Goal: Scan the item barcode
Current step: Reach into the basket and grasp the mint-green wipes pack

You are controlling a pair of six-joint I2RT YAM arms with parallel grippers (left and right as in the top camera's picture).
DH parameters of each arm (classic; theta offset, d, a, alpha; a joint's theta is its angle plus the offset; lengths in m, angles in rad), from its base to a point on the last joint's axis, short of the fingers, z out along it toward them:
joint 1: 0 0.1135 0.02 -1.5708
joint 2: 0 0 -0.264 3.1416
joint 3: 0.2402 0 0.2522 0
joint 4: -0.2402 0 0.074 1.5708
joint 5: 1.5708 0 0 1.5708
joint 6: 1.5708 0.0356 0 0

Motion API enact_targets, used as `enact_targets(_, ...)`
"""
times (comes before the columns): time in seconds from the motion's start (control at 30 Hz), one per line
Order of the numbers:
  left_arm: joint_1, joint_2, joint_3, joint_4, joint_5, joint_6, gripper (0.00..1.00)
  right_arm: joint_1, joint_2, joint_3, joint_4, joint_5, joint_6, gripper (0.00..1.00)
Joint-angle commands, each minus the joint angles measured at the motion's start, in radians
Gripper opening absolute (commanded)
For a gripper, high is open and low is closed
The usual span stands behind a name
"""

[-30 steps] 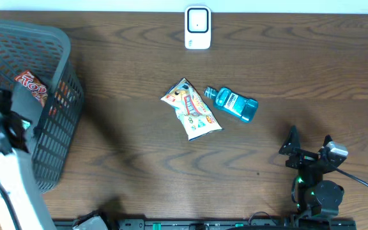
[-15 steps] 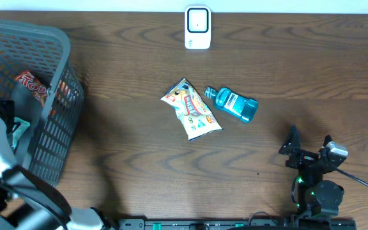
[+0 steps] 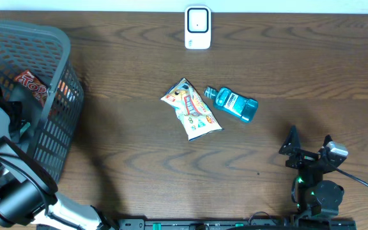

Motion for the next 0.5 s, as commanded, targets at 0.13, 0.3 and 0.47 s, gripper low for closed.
enact_targets(0.13,0.004,0.049,-0.028,0.024,-0.002,-0.01,0.81,0.008,-0.002,-0.004,0.0,0.001,-0.01,0.99)
enact_targets(0.3,0.004,0.05,-0.034,0.03,-0.006,-0.009,0.41,0.008,-0.002,-0.004,0.0,0.001,-0.01,0.99)
enact_targets(0.47,0.004,0.05,-0.034,0.03,-0.01,0.011,0.08,0.008,-0.002,-0.004,0.0,0.001,-0.01,0.99)
